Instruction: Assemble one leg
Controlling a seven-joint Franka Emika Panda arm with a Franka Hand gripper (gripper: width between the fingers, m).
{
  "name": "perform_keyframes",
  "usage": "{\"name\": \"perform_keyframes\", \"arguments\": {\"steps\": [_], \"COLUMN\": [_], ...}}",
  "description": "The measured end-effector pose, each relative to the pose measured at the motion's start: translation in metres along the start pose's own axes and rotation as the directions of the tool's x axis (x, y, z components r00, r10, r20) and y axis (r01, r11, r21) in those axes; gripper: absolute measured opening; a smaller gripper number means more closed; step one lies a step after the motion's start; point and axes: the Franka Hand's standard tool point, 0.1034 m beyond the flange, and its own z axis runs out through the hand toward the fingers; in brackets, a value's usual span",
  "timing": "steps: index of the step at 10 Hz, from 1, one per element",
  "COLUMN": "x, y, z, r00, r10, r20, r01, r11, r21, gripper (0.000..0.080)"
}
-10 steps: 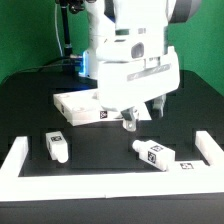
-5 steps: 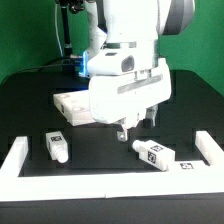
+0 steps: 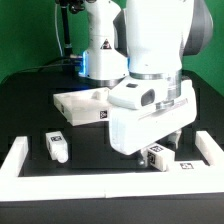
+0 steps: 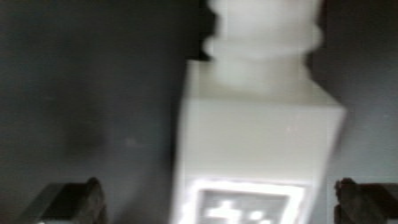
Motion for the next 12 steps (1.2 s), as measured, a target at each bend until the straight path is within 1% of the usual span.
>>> {"name": "perform_keyframes", "arguments": {"steps": [1, 2, 4, 5, 6, 7, 8, 9, 10, 11, 12], "x": [0.003, 0.003, 0.002, 0.002, 0.003, 0.002, 0.001, -0.005, -0.007, -0.002, 0.000], "y": [-0.002, -0.001, -0.001, -0.001, -0.001, -0.001, -0.006, -0.024, -0.052, -0.077, -0.081], "z": [0.002, 0.002, 0.003, 0.003, 0.002, 0.002, -0.005, -0.015, -0.025, -0.035, -0.044], "r00": [1.000, 1.000, 1.000, 1.000, 1.000, 1.000, 0.999, 0.994, 0.976, 0.963, 0.966], "r10": [-0.006, -0.005, -0.005, -0.005, -0.005, 0.004, 0.048, 0.110, 0.216, 0.269, 0.258], "r20": [-0.017, -0.015, -0.015, -0.015, -0.016, -0.016, -0.015, -0.005, 0.006, 0.013, 0.012], "r01": [0.005, 0.005, 0.004, 0.004, 0.004, -0.004, -0.048, -0.110, -0.216, -0.269, -0.258], "r11": [1.000, 1.000, 1.000, 1.000, 1.000, 1.000, 0.999, 0.994, 0.976, 0.963, 0.966], "r21": [-0.012, -0.012, -0.012, -0.012, -0.012, -0.012, -0.011, -0.006, 0.000, 0.002, -0.001], "gripper": [0.0650, 0.0650, 0.0390, 0.0390, 0.0284, 0.0284, 0.0284, 0.0284, 0.0284, 0.0284, 0.0284]}}
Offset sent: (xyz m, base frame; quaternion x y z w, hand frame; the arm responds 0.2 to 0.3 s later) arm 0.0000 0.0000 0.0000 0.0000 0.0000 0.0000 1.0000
